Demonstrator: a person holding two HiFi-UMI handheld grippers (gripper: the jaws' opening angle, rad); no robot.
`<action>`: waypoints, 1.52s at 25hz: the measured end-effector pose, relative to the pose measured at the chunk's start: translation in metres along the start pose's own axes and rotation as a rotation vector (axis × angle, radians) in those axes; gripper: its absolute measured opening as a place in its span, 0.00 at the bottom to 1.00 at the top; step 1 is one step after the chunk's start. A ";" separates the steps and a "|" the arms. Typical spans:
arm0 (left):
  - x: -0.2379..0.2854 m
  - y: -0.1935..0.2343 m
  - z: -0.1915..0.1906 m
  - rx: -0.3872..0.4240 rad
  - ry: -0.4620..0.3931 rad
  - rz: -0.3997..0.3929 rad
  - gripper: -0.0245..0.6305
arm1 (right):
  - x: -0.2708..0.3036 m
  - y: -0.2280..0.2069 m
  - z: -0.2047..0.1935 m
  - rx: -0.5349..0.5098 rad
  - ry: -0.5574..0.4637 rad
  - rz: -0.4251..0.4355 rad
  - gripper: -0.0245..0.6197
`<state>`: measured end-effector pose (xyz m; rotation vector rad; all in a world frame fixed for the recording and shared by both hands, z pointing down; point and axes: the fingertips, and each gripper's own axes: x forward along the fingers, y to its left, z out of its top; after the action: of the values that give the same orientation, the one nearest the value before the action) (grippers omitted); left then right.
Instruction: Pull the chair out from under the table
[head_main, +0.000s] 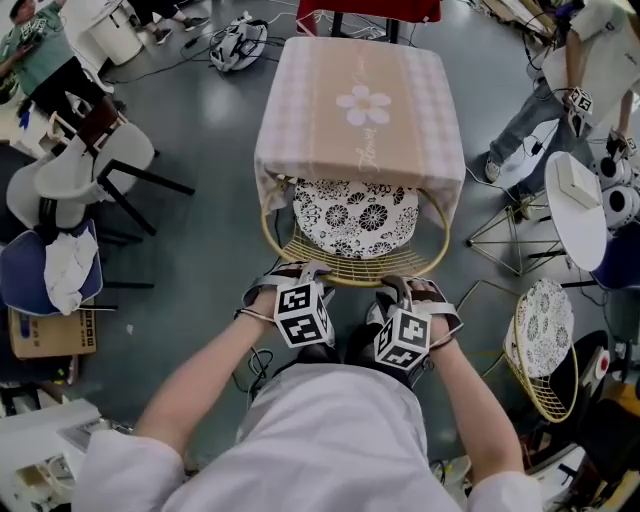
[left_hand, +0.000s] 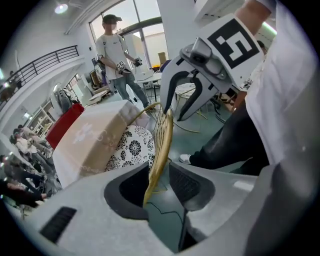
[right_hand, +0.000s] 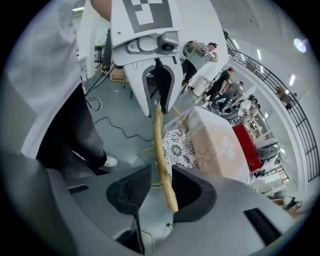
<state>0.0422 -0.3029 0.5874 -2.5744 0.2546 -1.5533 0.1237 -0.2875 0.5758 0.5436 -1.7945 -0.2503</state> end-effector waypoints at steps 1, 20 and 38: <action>0.002 0.000 -0.002 0.012 0.011 -0.005 0.22 | 0.002 0.000 -0.001 -0.026 0.002 0.004 0.20; 0.031 0.000 -0.015 0.200 0.147 -0.127 0.16 | 0.039 0.009 -0.010 -0.224 0.023 0.145 0.12; 0.029 -0.004 -0.017 0.206 0.180 -0.181 0.14 | 0.041 0.006 -0.008 -0.158 0.111 0.106 0.10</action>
<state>0.0411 -0.3056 0.6214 -2.3582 -0.1210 -1.7712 0.1214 -0.3009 0.6155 0.3427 -1.6734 -0.2802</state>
